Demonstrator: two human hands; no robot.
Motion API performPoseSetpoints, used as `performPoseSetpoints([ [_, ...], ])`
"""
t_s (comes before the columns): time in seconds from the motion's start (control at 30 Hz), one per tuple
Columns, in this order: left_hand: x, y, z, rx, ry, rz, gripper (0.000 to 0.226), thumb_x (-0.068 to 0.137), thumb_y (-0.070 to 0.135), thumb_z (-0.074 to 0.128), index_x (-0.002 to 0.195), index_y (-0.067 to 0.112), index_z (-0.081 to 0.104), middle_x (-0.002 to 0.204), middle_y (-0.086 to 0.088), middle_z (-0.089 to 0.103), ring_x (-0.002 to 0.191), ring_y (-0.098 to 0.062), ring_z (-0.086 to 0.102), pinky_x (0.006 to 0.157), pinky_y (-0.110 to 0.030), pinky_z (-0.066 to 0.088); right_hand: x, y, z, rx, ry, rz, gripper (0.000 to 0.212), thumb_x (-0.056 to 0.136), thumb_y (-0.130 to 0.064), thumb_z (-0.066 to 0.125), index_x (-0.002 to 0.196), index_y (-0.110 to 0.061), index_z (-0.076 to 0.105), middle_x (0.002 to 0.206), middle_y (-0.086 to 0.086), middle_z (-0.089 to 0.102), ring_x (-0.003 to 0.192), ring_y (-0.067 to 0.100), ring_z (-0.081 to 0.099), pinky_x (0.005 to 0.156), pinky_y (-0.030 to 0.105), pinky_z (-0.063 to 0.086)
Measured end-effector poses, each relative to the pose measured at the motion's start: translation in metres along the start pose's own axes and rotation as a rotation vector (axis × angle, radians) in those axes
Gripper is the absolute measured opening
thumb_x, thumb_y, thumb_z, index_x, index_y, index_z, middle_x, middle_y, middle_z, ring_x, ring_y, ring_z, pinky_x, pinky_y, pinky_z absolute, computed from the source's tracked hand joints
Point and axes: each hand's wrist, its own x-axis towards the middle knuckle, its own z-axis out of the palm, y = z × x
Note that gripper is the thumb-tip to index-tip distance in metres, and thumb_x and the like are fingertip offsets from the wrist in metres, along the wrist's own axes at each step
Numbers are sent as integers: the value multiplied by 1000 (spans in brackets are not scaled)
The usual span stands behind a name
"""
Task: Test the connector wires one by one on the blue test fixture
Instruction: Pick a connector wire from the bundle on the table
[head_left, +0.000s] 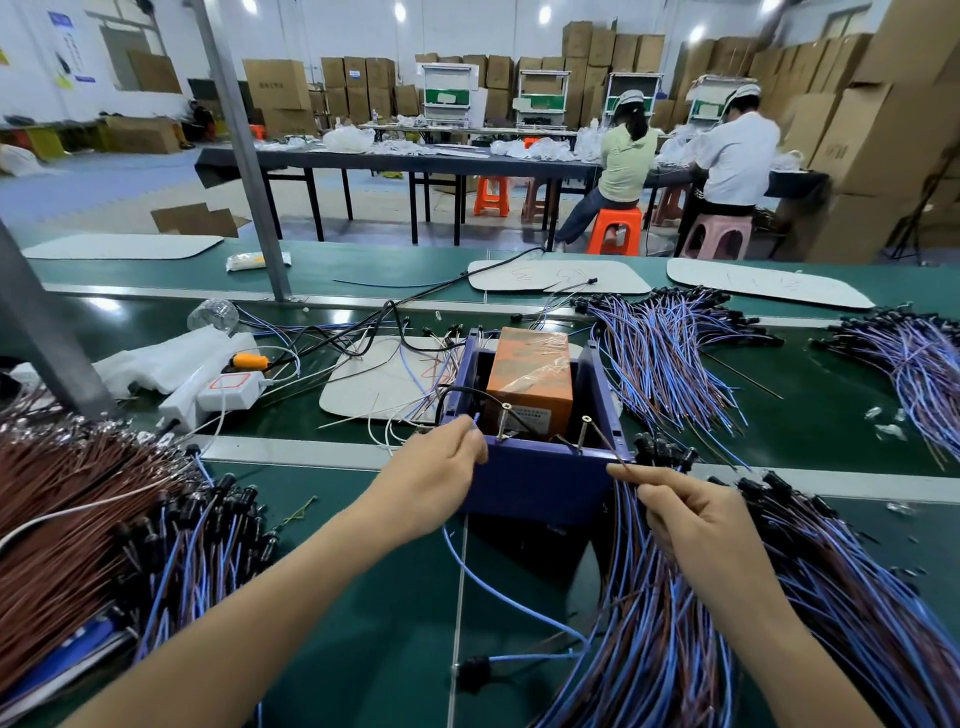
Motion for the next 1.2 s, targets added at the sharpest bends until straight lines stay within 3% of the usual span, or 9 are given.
performPoseSetpoints([
  [0.17,-8,-6,0,-215,43,70,25,103,22,32,88,24,51,43,13,43,43,-6,34,53,-33,28,11,-4,-10,-47,108,-43,39,88,7,48,93,-21,75,67,4,70,46,10,45,44,20,38],
  [0.3,-8,2,-9,-257,25,116,31,102,14,39,91,28,65,49,11,43,49,-7,38,52,-23,34,19,-6,-12,-17,136,-61,46,86,8,53,82,-32,76,77,-4,73,53,13,45,47,17,39],
  [0.43,-8,7,-12,-477,-63,16,28,101,11,43,111,25,65,50,14,38,47,-4,34,45,-16,32,21,-12,-7,-1,152,-91,23,84,-11,70,78,-32,78,80,-7,74,76,14,65,68,12,48],
  [0.57,-2,4,-12,-309,76,58,29,100,14,44,122,17,63,56,5,35,43,-6,25,41,-15,25,20,-14,-1,10,149,-73,15,80,-16,75,74,-30,75,72,-8,73,66,2,62,64,6,46],
  [0.73,5,3,-15,-159,85,80,35,100,12,44,130,25,55,59,7,64,36,-5,32,40,-12,30,25,-12,2,-46,165,-44,13,77,-18,78,68,-27,74,65,-10,70,58,-2,57,60,7,45],
  [0.87,9,6,-17,-78,20,76,8,98,13,47,101,20,48,68,6,72,41,-10,35,42,-15,34,30,-7,4,-91,173,-56,17,79,-15,77,69,-28,73,69,-3,70,62,4,58,64,15,47],
  [1.0,10,8,-18,-30,65,103,17,91,17,61,76,25,59,66,11,68,46,2,44,47,-10,32,32,-3,4,-89,138,-51,16,80,-10,74,75,-25,76,68,-5,69,60,5,54,65,18,45],
  [1.13,11,6,-17,-44,130,82,8,85,22,70,79,26,74,53,23,56,54,6,49,53,-6,34,32,0,5,-84,131,-46,14,79,-13,76,72,-26,75,65,-9,69,58,0,55,59,9,44],
  [1.2,11,7,-15,-35,168,87,7,85,21,70,86,22,77,61,20,59,56,7,50,56,-4,35,32,-1,5,-85,138,-49,11,77,-17,78,71,-25,74,66,-10,69,58,-1,56,59,8,44],
])
